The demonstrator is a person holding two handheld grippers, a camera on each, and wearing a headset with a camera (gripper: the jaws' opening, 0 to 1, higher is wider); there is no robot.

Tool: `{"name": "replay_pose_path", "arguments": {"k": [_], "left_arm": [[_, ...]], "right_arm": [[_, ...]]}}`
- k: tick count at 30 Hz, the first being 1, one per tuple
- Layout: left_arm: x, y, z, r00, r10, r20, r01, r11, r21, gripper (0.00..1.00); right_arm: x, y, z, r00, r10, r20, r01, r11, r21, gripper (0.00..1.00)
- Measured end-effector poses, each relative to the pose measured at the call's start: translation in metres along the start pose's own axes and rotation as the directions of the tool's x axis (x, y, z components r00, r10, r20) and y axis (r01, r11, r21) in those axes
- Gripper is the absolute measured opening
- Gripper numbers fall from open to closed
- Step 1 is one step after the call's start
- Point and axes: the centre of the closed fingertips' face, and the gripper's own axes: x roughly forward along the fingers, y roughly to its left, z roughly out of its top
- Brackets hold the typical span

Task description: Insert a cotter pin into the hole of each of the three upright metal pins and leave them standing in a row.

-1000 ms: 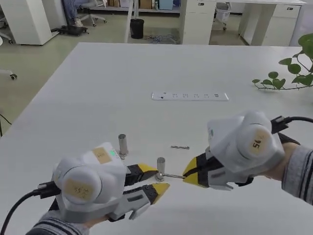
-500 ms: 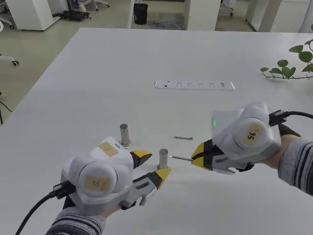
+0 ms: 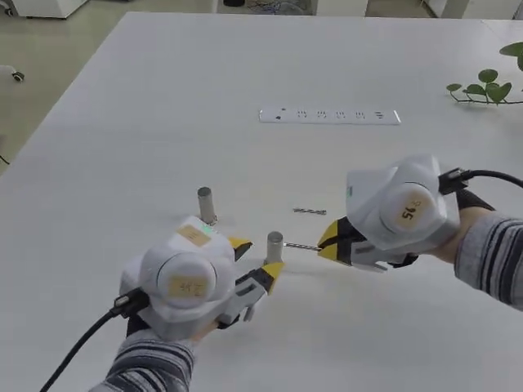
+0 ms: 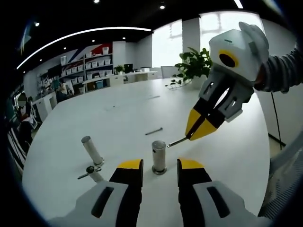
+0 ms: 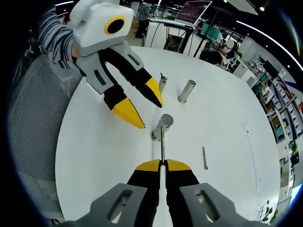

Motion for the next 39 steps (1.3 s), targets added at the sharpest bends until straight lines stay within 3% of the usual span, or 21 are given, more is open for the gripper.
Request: {"name": "replay_pose_path", "arguments": {"k": [19,30,39], "left_arm": [[0.032,0.001,-0.011,0.9994,0.020,-0.028,-0.023,0.993,-0.117,0.18],[0.035,-0.002,-0.014,0.9993,0.022,-0.030,-0.026,0.990,-0.141,0.13],[0.035,0.000,-0.015,0.9987,0.038,-0.034,-0.042,0.991,-0.125,0.10]], "right_arm": [[0.004,-0.009,0.001,0.9998,0.022,0.003,-0.022,1.000,-0.018,0.00],[0.000,-0.002,0.020,0.9973,0.064,0.037,-0.063,0.997,-0.039,0.00],[0.003,-0.001,0.024,0.9978,0.054,0.038,-0.052,0.997,-0.050,0.00]]}}
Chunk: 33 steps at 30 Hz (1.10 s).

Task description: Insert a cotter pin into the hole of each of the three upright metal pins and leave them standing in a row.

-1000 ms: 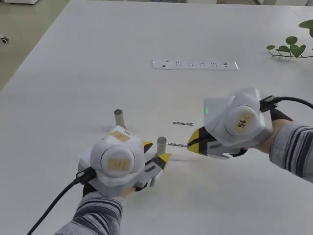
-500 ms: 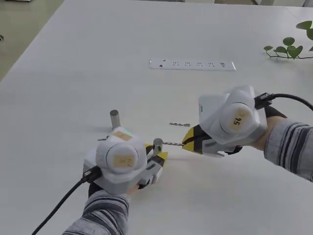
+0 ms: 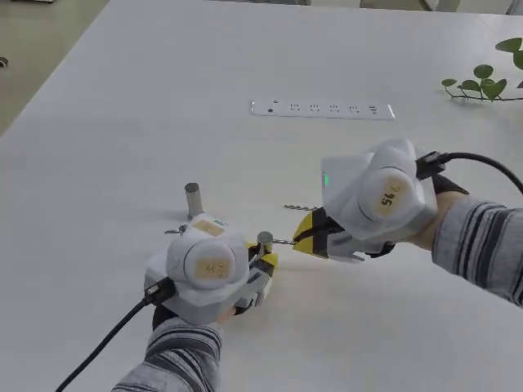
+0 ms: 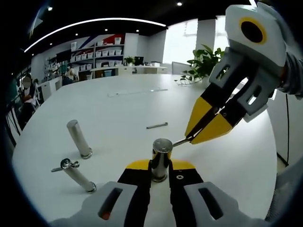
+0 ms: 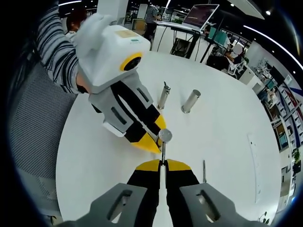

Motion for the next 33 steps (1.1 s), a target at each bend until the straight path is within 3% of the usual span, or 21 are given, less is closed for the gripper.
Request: {"name": "replay_pose_path", "arguments": {"k": [14,27,33], "left_arm": [[0.001,0.001,-0.003,0.9998,0.017,-0.002,-0.018,1.000,-0.023,0.10],[0.002,0.003,-0.004,0.9996,0.027,-0.005,-0.028,0.999,-0.039,0.10],[0.002,0.003,-0.004,0.9995,0.032,-0.007,-0.032,0.999,-0.041,0.10]], "right_arm": [[0.010,0.000,0.008,0.9999,-0.008,0.010,0.008,0.999,-0.032,0.00],[0.016,-0.001,0.013,0.9997,-0.014,0.019,0.014,1.000,0.000,0.00],[0.018,-0.002,0.014,0.9996,-0.022,0.019,0.021,0.998,0.054,0.00]]}}
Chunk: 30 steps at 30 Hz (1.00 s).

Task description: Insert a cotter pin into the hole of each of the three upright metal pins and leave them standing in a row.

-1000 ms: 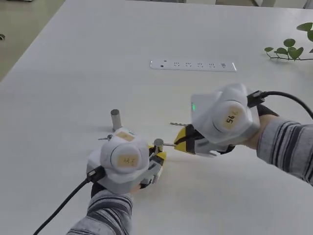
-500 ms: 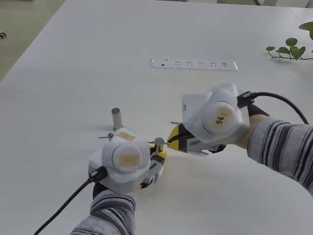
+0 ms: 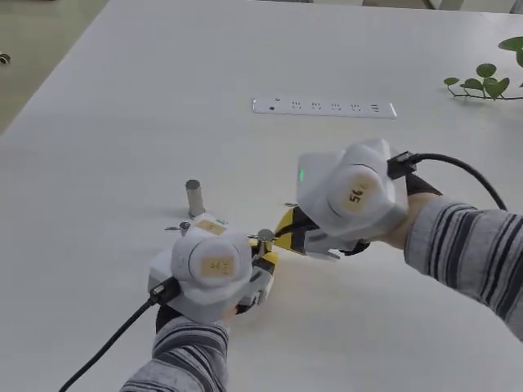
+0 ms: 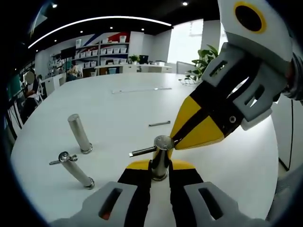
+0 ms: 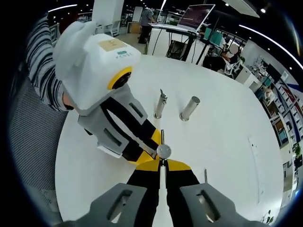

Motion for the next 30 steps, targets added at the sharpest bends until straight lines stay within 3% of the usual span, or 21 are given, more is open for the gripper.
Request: {"name": "replay_pose_path", "arguments": {"k": [30], "left_arm": [[-0.0034,0.0039,-0.0039,0.9994,0.006,-0.035,-0.006,1.000,0.018,0.10]], "right_arm": [[0.0043,-0.0019,0.0038,0.9998,-0.021,0.004,0.021,1.000,-0.022,0.00]]}}
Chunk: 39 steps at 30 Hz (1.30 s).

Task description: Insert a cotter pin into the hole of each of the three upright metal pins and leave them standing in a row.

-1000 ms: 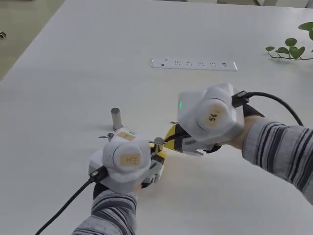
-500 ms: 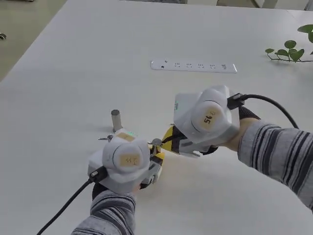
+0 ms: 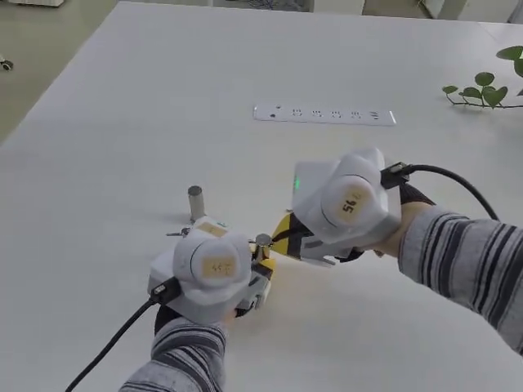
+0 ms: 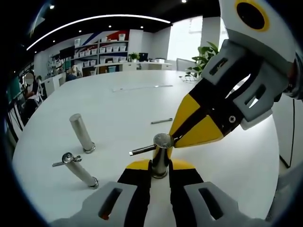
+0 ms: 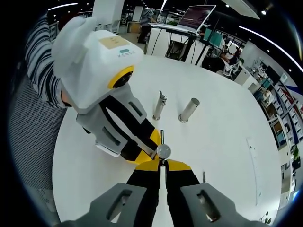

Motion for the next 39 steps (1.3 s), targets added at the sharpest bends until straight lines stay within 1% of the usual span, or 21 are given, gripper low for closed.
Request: {"name": "replay_pose_path", "arguments": {"k": [2,6,10,15,20,21,23,24,25,28,30,32,33,35,36,37,38,39], "left_arm": [[-0.002,0.000,-0.003,1.0000,-0.001,-0.010,0.001,1.000,0.009,0.10],[-0.009,0.001,-0.008,0.9995,0.006,-0.031,-0.006,1.000,0.023,0.09],[-0.018,0.001,-0.009,0.9993,0.001,-0.037,0.000,0.999,0.036,0.09],[-0.031,-0.001,-0.005,0.9997,-0.010,-0.023,0.011,0.999,0.042,0.10],[-0.046,-0.004,-0.005,0.9991,-0.027,-0.033,0.029,0.998,0.062,0.13],[-0.049,-0.004,-0.005,0.9992,-0.028,-0.029,0.030,0.997,0.064,0.14],[-0.059,-0.005,-0.001,0.9993,-0.035,-0.011,0.036,0.997,0.070,0.16],[-0.062,-0.005,0.000,0.9993,-0.036,-0.009,0.036,0.997,0.068,0.17],[-0.066,-0.005,0.002,0.9993,-0.039,-0.001,0.039,0.997,0.072,0.18],[-0.075,-0.004,0.007,0.9989,-0.039,0.025,0.037,0.996,0.076,0.21],[-0.082,-0.002,0.010,0.9983,-0.039,0.042,0.036,0.997,0.073,0.22],[-0.088,-0.001,0.012,0.9978,-0.040,0.053,0.035,0.996,0.076,0.23],[-0.090,0.000,0.013,0.9976,-0.037,0.058,0.032,0.996,0.077,0.23],[-0.096,0.002,0.015,0.9971,-0.031,0.070,0.025,0.997,0.079,0.24],[-0.099,0.004,0.016,0.9966,-0.026,0.078,0.020,0.997,0.075,0.24],[-0.100,0.005,0.016,0.9964,-0.022,0.082,0.016,0.997,0.069,0.24],[-0.102,0.007,0.016,0.9962,-0.019,0.085,0.013,0.998,0.067,0.25],[-0.104,0.008,0.016,0.9961,-0.016,0.087,0.010,0.998,0.068,0.25]], "right_arm": [[-0.001,-0.001,0.000,1.0000,-0.008,0.002,0.008,1.000,-0.004,0.01],[-0.004,-0.001,0.000,0.9999,-0.016,0.002,0.016,1.000,0.000,0.06],[-0.008,-0.002,0.002,0.9998,-0.021,0.008,0.021,1.000,0.005,0.07],[-0.013,-0.004,0.006,0.9991,-0.025,0.034,0.023,0.998,0.059,0.08],[-0.017,-0.008,0.011,0.9981,-0.037,0.050,0.032,0.996,0.087,0.11],[-0.018,-0.008,0.012,0.9979,-0.037,0.053,0.033,0.995,0.092,0.11],[-0.019,-0.010,0.016,0.9967,-0.038,0.072,0.029,0.992,0.121,0.13],[-0.019,-0.011,0.018,0.9958,-0.040,0.083,0.028,0.991,0.134,0.13],[-0.019,-0.012,0.021,0.9945,-0.040,0.097,0.024,0.987,0.160,0.14],[-0.018,-0.015,0.024,0.9928,-0.043,0.112,0.020,0.979,0.201,0.15],[-0.017,-0.017,0.027,0.9910,-0.046,0.126,0.014,0.971,0.238,0.16],[-0.014,-0.020,0.032,0.9867,-0.050,0.155,0.003,0.958,0.288,0.16],[-0.013,-0.022,0.034,0.9847,-0.051,0.166,-0.004,0.949,0.315,0.17],[-0.010,-0.027,0.040,0.9778,-0.064,0.199,-0.017,0.925,0.381,0.18],[-0.007,-0.033,0.044,0.9728,-0.076,0.219,-0.021,0.911,0.411,0.18],[-0.006,-0.036,0.047,0.9686,-0.084,0.234,-0.024,0.905,0.426,0.18],[-0.003,-0.039,0.052,0.9632,-0.096,0.251,-0.028,0.894,0.446,0.18],[-0.002,-0.041,0.054,0.9614,-0.100,0.257,-0.030,0.889,0.456,0.19]]}}
